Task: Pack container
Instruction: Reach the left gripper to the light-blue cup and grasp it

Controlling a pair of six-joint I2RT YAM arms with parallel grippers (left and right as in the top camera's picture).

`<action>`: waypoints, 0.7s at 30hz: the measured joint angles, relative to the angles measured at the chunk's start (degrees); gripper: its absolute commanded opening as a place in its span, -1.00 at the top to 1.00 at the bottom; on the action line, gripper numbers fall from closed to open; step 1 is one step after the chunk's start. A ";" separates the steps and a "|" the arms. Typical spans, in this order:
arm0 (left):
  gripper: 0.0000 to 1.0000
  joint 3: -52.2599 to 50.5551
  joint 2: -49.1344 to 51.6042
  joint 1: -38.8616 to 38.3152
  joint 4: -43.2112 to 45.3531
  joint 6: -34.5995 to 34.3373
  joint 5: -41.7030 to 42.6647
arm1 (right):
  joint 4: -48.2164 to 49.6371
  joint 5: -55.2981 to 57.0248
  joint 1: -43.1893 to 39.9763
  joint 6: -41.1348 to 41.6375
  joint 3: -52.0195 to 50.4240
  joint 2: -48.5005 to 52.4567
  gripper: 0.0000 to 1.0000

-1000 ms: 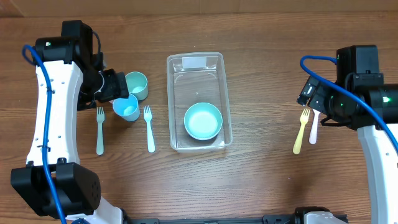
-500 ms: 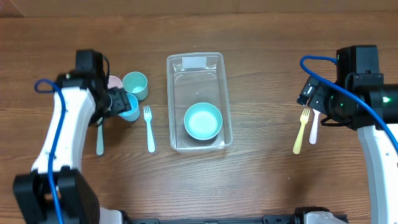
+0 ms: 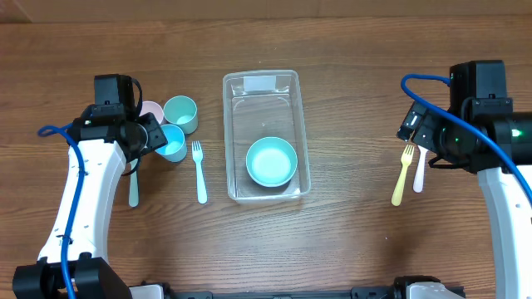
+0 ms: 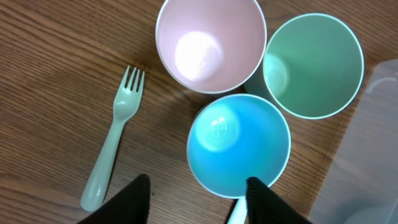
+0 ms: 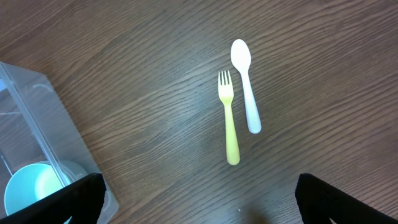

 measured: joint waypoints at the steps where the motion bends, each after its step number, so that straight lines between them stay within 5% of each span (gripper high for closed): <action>1: 0.17 -0.02 0.00 0.00 0.13 -0.22 0.00 | 0.02 -0.02 0.00 0.00 0.00 0.00 -1.00; 14: 0.24 -0.04 9.25 0.00 0.57 -0.96 0.02 | 0.02 0.00 0.00 0.02 0.00 0.00 -1.00; 21: 0.46 -0.04 10.49 0.00 2.32 -1.11 0.02 | 0.00 0.00 0.00 0.00 0.00 0.00 -1.00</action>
